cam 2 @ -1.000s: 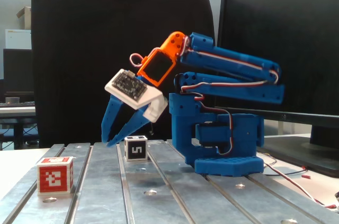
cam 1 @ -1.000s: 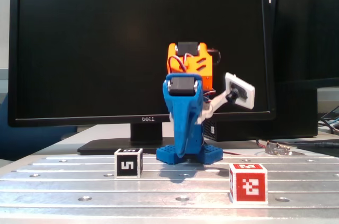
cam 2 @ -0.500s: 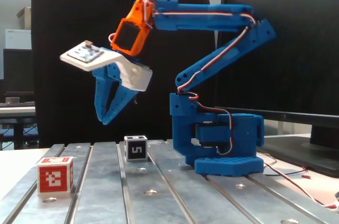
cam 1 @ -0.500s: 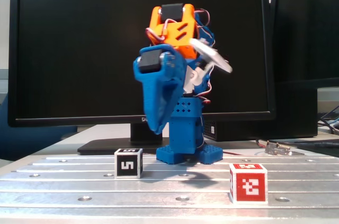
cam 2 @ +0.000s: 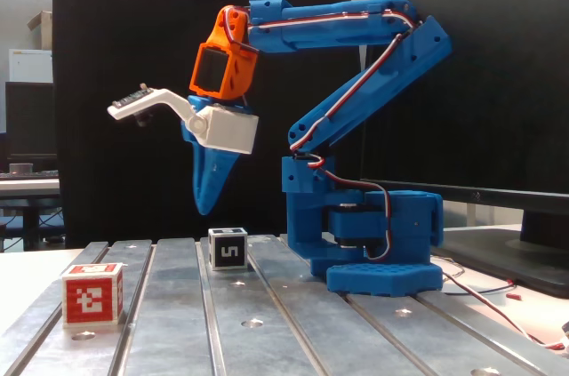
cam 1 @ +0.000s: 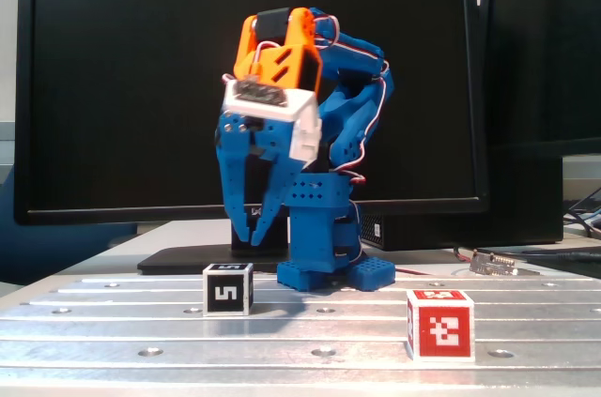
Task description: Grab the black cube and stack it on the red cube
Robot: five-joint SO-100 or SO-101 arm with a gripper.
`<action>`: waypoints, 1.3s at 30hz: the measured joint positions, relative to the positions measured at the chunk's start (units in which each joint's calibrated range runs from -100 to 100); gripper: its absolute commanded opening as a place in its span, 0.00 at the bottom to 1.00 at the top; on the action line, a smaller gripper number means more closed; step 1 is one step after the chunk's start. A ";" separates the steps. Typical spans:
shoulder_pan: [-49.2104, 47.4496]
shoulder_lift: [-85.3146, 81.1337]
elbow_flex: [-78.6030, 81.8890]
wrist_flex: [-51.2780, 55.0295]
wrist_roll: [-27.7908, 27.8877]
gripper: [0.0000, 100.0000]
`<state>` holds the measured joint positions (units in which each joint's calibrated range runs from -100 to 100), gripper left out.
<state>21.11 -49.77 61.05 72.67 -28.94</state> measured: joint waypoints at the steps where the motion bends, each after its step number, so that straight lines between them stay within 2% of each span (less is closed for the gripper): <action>1: 0.89 0.00 0.00 0.77 -0.10 0.01; 14: 4.67 0.00 0.00 9.02 -1.05 0.02; 20: 4.37 4.48 -0.82 9.54 -1.89 0.13; 29: 4.30 11.92 -7.07 9.63 -2.94 0.17; 35: 4.22 12.26 -7.97 7.65 -3.57 0.29; 39: 4.22 12.26 -7.97 6.53 -3.67 0.34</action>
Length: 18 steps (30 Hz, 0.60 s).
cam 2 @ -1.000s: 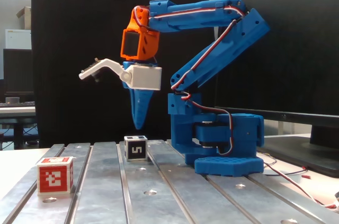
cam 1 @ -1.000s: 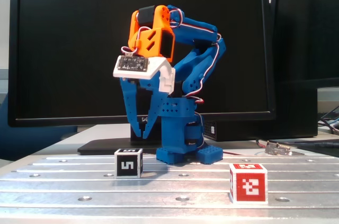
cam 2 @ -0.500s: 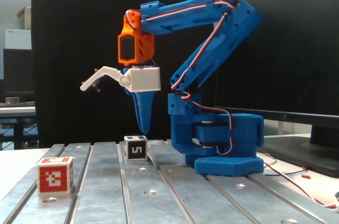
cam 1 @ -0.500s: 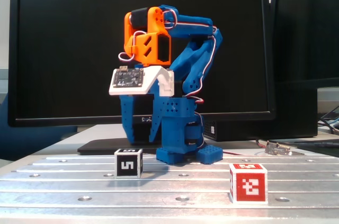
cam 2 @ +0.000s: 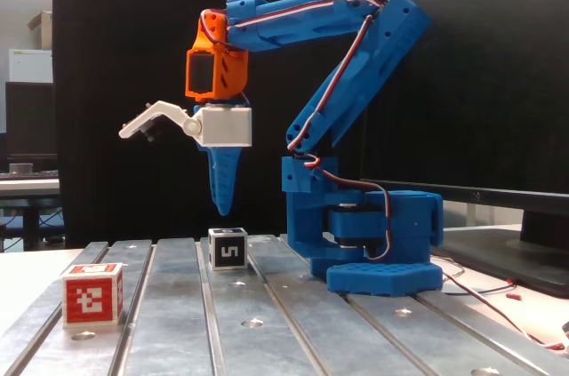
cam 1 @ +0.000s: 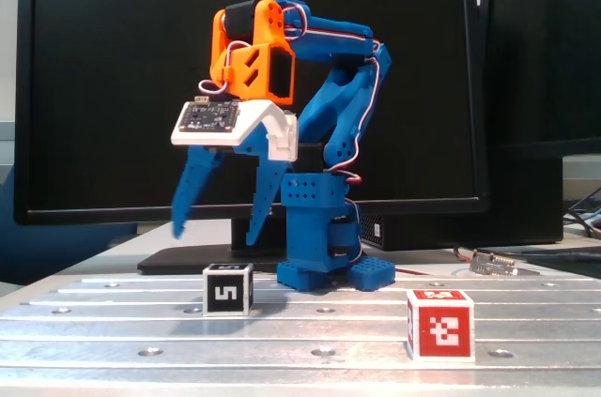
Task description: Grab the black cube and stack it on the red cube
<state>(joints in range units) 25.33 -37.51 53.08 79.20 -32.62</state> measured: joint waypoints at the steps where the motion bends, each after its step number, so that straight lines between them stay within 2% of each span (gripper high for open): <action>1: 0.00 0.00 0.00 -0.17 0.00 0.35; 18: 0.00 0.00 6.97 -3.18 0.00 0.38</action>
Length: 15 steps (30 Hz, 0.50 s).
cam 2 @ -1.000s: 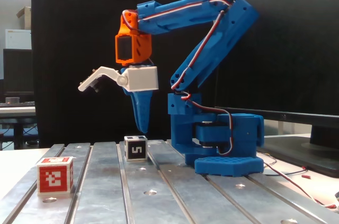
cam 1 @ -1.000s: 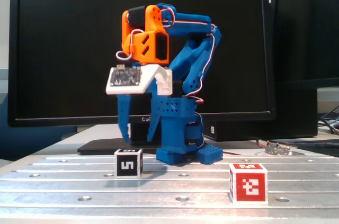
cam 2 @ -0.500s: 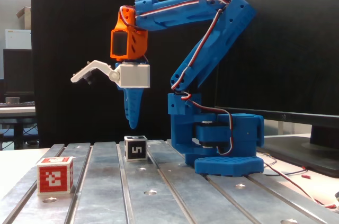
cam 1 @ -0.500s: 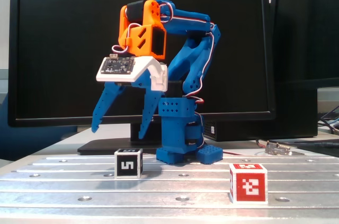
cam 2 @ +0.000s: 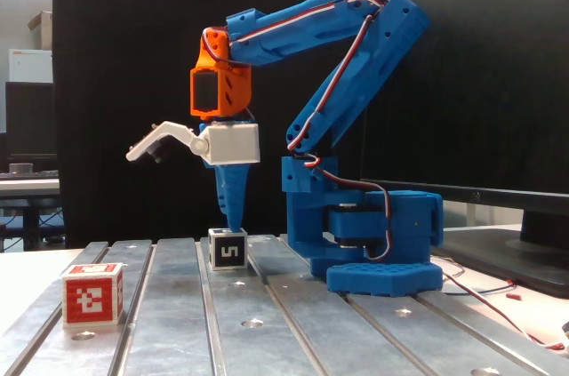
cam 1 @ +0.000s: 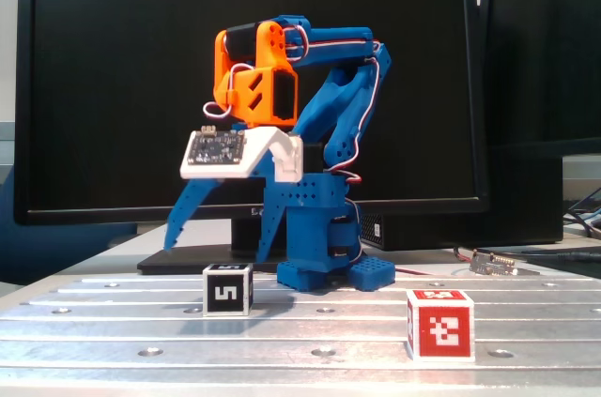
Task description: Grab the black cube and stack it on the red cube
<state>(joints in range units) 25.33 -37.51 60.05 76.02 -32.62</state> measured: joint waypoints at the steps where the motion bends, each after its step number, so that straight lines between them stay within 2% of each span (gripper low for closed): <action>1: 0.00 0.00 0.00 -0.09 0.00 0.38; 15: -0.07 0.00 7.43 -7.31 0.00 0.38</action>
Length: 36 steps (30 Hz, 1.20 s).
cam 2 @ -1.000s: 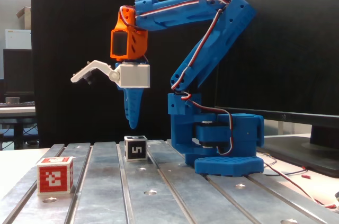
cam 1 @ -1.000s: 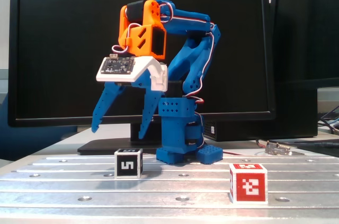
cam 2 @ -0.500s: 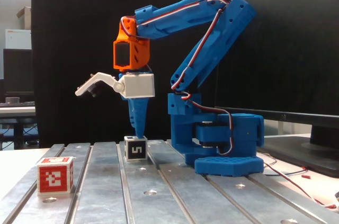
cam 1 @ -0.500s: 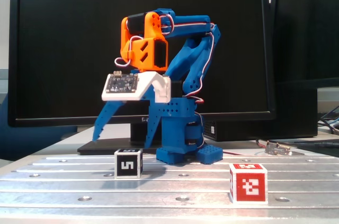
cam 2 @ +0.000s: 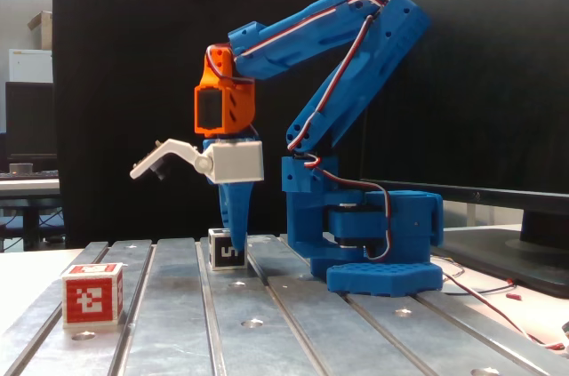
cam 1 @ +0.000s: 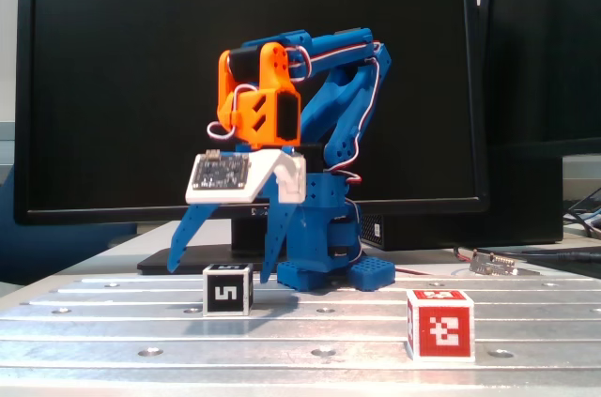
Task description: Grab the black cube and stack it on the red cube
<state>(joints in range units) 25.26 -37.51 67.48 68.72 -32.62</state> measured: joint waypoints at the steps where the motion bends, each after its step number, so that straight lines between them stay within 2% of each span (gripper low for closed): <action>1: 0.00 0.00 0.82 -0.60 0.00 0.38; 14: -1.19 0.00 5.16 -6.96 0.00 0.37; 36: 0.74 0.00 5.16 -7.05 0.21 0.37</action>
<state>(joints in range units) 26.00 -37.51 72.64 61.67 -32.41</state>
